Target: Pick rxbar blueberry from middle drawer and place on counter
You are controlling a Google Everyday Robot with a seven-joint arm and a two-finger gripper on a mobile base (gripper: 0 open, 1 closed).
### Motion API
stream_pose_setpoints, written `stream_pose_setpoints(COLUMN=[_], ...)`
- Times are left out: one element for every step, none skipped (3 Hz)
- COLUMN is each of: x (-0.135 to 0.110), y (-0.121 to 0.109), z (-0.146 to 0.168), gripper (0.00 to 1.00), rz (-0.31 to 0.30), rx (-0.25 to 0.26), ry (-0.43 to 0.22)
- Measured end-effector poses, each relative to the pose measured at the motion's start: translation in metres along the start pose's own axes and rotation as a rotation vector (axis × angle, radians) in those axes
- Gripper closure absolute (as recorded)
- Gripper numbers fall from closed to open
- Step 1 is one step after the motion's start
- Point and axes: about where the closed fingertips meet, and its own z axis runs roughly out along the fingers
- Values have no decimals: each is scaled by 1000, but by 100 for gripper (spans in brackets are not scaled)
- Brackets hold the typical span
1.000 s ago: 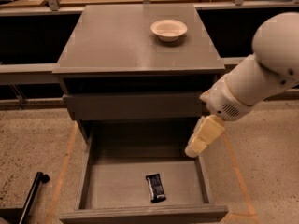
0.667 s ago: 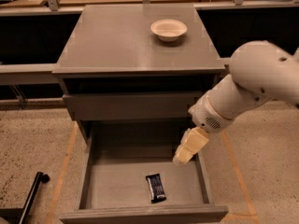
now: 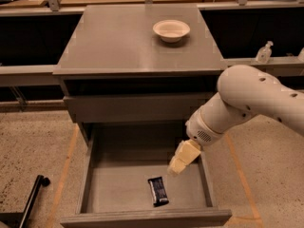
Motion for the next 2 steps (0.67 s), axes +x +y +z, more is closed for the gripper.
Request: stream_pose_setpoints(x=[8,4], y=[0,-5], z=[10,43], gripper=[0,0], rz=[62,110], rx=[-16,-52], ry=[-32,-72])
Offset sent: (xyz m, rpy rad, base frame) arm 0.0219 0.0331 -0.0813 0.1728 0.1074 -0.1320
